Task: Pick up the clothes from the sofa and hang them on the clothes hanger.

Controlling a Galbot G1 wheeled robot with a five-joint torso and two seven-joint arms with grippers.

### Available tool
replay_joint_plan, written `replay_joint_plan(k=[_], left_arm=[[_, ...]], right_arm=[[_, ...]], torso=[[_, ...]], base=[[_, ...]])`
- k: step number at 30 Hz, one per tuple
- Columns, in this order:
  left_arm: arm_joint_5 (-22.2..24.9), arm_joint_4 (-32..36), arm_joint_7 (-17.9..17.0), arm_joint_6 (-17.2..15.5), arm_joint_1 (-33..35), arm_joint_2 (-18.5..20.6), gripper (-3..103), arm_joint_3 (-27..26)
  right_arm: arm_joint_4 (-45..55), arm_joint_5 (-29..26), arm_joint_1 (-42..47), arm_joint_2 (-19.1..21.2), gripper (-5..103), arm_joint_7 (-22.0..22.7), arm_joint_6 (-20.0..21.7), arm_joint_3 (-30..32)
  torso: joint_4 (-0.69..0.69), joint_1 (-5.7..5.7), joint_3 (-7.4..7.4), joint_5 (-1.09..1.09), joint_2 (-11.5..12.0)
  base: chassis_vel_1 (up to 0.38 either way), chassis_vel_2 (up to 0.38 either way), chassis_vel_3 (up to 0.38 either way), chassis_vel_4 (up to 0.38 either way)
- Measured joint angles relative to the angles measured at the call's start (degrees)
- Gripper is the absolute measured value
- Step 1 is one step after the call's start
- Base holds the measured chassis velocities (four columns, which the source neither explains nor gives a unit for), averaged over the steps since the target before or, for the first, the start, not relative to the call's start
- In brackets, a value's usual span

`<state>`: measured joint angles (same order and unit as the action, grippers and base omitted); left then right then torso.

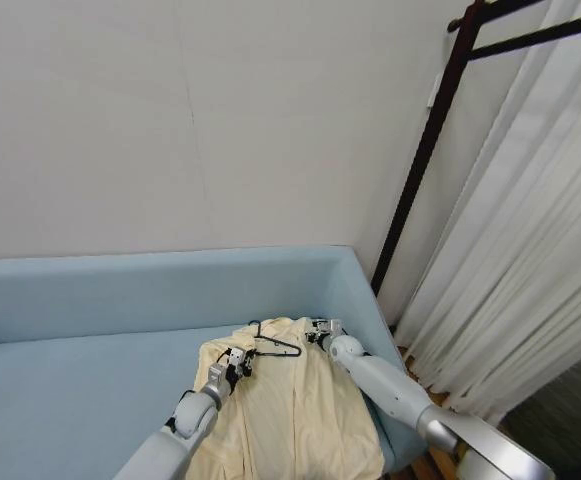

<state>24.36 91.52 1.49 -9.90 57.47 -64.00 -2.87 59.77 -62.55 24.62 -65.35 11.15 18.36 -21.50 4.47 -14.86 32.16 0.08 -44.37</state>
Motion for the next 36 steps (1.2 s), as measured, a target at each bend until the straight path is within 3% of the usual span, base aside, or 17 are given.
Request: replay_joint_plan(k=[13, 17, 18, 20, 22, 24, 26, 28, 29, 30, 32, 36], left_arm=[[0.0, 0.3, 0.1, 0.2, 0.2, 0.2, 1, 0.0], [-0.3, 0.4, 0.0, 0.2, 0.7, 0.1, -1, -0.2], [-0.3, 0.4, 0.0, 0.2, 0.7, 0.1, -1, -0.2], [-1.8, -0.3, -0.2, 1.0, 1.0, 0.2, 9, -0.5], [-2.7, -0.8, -0.2, 2.0, 1.3, 0.3, 19, -0.9], [-2.8, -0.9, -0.2, 2.3, 1.6, 0.4, 19, -1.2], [-2.9, -0.4, -0.3, 2.5, 2.4, 1.0, 30, -2.0], [-2.7, 0.9, -0.5, 2.5, 3.3, 1.6, 41, -2.8], [-2.7, 0.9, -0.5, 2.5, 3.3, 1.6, 41, -2.8], [-2.5, 1.6, -0.7, 2.5, 3.9, 2.0, 41, -3.2], [-2.0, 2.3, -1.0, 2.4, 4.1, 2.9, 52, -3.3], [-1.5, 3.3, -1.0, 2.1, 4.2, 3.6, 69, -3.1]], right_arm=[[6.9, 2.5, 2.3, 1.3, 0, 2.5, 0.0, 0.4], [6.4, 15.4, 2.0, 2.2, -2, 1.3, -2.5, 0.0], [6.4, 15.4, 2.0, 2.2, -2, 1.3, -2.5, 0.0], [5.1, 23.8, 1.2, 2.9, 8, -0.3, -4.9, -0.4], [4.3, 27.6, 0.7, 3.4, 19, -1.3, -6.0, -0.6], [4.0, 27.9, 0.5, 3.4, 19, -1.5, -6.0, -0.7], [2.5, 26.6, -0.6, 3.1, 30, -1.8, -5.2, -0.4], [0.4, 22.6, -2.0, 2.2, 41, -1.9, -4.1, 0.1], [0.4, 22.6, -2.0, 2.2, 41, -1.9, -4.1, 0.1], [-1.2, 19.7, -3.1, 1.4, 41, -1.8, -3.2, 0.5], [-4.0, 13.9, -4.7, 0.3, 52, -1.8, -0.4, 2.3], [-8.6, 9.5, -6.5, -1.3, 68, -1.9, 2.5, 4.6]], torso=[[0.0, 0.0, 0.0, 0.0, 0.0], [-0.01, 0.0, 0.0, 0.01, 0.0], [-0.01, 0.0, 0.0, 0.01, 0.0], [0.0, 0.0, 0.0, 0.0, 0.0], [0.0, 0.0, 0.0, 0.0, 0.0], [0.01, 0.0, 0.0, 0.0, 0.0], [0.0, 0.0, 0.0, 0.0, 0.0], [0.0, 0.0, 0.0, 0.01, 0.0], [0.0, 0.0, 0.0, 0.01, 0.0], [-0.01, 0.0, 0.0, 0.0, 0.0], [-0.06, 0.0, 0.0, 0.01, 0.0], [0.01, 0.0, 0.0, -0.01, 0.0]], base=[[0.0, 0.0, 0.0, 0.0], [0.0, 0.0, 0.0, 0.0], [0.0, 0.0, 0.0, 0.0], [0.0, 0.0, 0.0, 0.0], [0.0, 0.0, 0.0, 0.0], [0.0, 0.0, 0.0, 0.0], [0.0, 0.0, 0.0, 0.0], [0.0, 0.0, 0.0, 0.0], [0.0, 0.0, 0.0, 0.0], [0.0, 0.0, 0.0, 0.0], [0.0, 0.0, 0.0, 0.0], [0.0, 0.0, 0.0, 0.0]])
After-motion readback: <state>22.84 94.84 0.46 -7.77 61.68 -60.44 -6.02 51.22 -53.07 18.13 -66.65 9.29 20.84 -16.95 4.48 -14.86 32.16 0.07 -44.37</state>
